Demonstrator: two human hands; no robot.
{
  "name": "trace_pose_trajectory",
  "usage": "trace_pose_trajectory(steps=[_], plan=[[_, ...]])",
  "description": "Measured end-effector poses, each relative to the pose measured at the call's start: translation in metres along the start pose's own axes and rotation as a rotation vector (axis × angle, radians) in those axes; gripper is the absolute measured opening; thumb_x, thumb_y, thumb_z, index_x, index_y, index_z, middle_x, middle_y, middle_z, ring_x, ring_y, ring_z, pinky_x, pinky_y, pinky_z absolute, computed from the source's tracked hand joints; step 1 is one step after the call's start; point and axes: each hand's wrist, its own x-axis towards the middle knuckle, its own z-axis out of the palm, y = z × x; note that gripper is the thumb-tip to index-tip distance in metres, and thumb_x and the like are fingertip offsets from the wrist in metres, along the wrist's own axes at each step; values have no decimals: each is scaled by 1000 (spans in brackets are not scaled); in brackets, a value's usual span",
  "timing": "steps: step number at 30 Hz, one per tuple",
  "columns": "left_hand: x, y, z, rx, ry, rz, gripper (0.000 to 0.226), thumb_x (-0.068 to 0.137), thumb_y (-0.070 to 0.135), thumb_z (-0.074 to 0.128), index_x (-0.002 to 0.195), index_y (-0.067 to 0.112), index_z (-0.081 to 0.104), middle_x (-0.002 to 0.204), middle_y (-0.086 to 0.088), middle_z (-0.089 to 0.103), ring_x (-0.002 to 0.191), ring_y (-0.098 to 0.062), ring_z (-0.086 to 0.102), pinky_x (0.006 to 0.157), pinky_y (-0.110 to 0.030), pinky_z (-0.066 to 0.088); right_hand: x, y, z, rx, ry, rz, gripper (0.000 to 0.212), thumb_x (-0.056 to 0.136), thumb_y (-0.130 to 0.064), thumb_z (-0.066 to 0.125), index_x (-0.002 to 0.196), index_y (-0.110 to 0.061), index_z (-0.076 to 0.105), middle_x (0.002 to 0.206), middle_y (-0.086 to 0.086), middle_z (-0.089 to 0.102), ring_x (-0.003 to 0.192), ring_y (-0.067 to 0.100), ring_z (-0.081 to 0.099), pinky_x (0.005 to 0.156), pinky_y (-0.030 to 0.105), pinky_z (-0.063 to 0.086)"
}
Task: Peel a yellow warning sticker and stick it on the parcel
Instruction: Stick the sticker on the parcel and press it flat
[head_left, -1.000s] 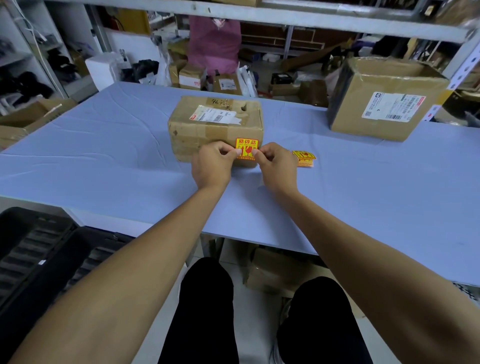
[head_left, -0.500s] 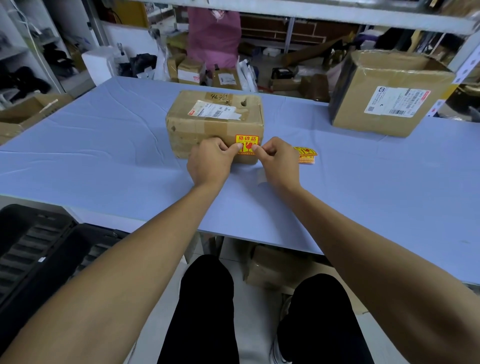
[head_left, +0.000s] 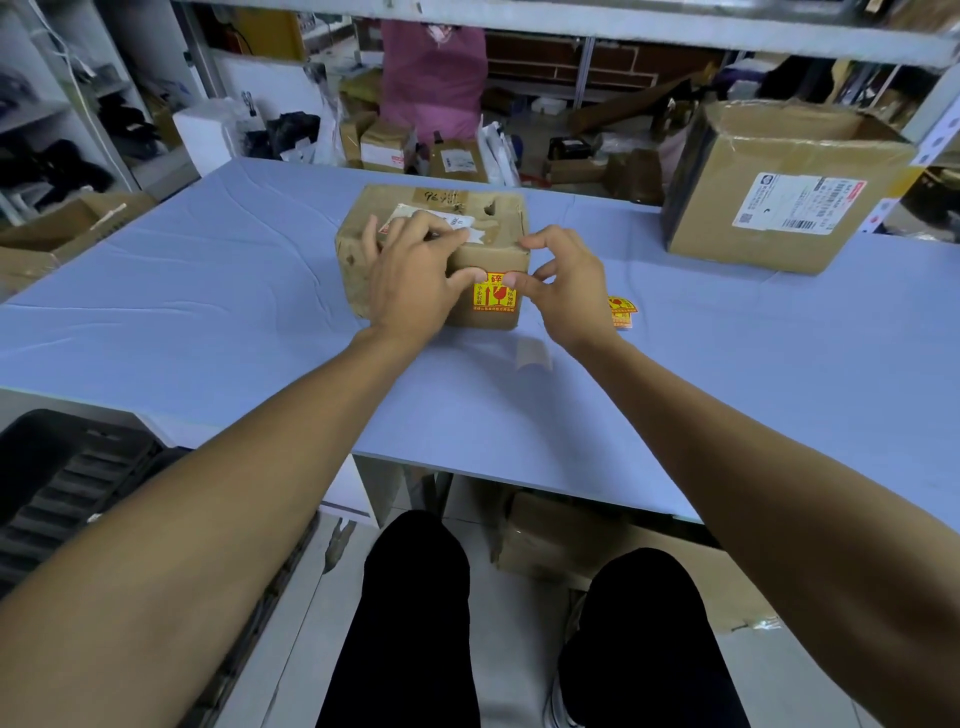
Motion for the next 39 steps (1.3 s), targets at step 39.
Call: trace_pose_trajectory(steps=[39], plan=[[-8,-11,19,180,28,136,80,66,72,65,134,31,52,135,1,56,125,-27,49,111,-44,25,-2,18,17,24,-47,-2,62,75,-26,85,125,-16,49,131,4,53,71,9,53,63,11,40]])
